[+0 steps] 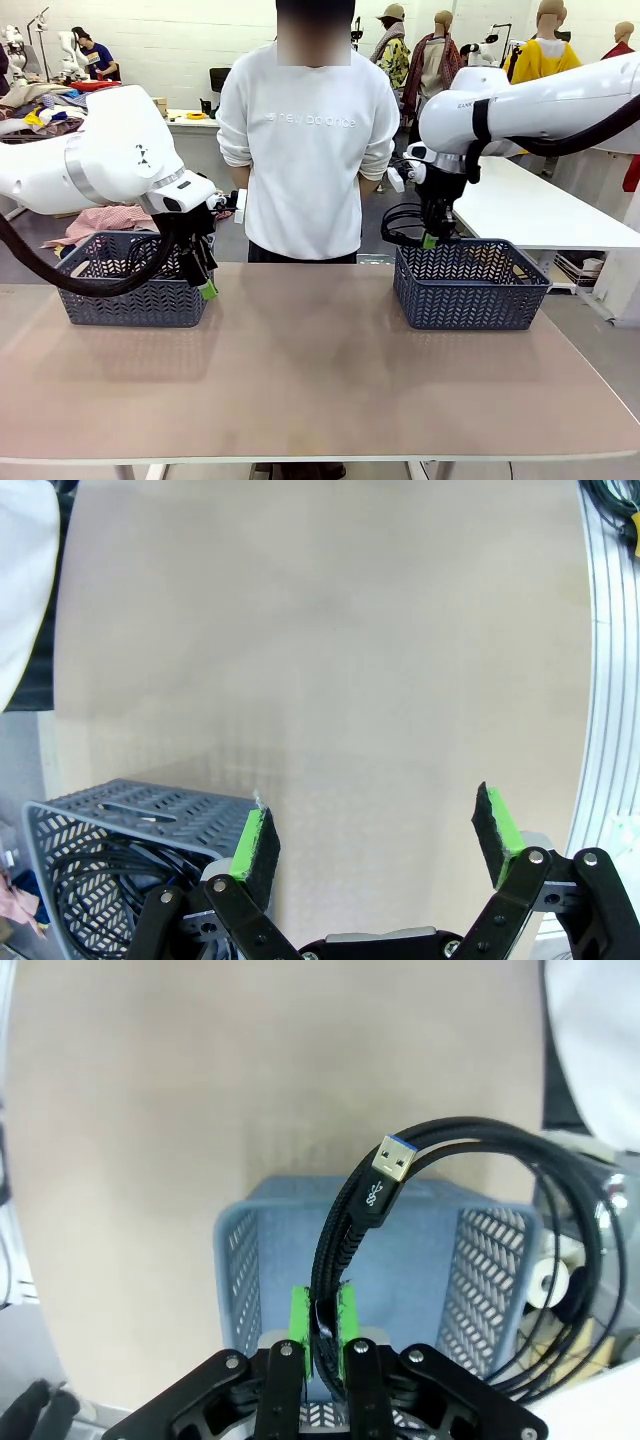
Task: Organize the cables according to human instructions.
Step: Pick up a bundle of cables and place it in the basket indicated by the human.
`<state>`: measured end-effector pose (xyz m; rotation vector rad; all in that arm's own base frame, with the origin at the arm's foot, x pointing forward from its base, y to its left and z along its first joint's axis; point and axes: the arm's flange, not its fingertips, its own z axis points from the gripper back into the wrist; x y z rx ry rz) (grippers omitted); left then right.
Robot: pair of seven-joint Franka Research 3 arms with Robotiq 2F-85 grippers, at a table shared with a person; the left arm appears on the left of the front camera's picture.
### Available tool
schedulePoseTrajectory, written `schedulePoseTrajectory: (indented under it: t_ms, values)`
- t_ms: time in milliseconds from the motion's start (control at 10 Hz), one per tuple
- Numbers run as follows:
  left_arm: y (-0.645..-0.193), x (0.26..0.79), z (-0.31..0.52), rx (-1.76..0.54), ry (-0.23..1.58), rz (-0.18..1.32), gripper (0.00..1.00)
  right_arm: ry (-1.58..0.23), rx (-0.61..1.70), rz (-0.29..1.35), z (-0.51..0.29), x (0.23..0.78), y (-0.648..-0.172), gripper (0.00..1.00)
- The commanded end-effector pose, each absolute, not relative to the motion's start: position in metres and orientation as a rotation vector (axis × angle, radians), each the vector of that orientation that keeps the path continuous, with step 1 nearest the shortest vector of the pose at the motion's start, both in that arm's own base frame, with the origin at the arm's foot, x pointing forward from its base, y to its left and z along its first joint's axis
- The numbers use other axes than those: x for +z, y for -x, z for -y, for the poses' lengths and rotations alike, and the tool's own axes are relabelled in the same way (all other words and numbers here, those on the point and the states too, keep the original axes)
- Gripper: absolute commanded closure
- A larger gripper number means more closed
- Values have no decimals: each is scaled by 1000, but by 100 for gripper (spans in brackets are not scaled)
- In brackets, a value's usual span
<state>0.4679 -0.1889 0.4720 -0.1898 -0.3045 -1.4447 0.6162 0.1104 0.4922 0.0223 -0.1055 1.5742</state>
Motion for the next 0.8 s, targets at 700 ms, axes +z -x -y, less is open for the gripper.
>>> schedulePoseTrajectory:
  t_ms: [700]
  values:
    - [-467,473,187,-1444,188,306,0,-5,1533,132,-22,458,-613,87]
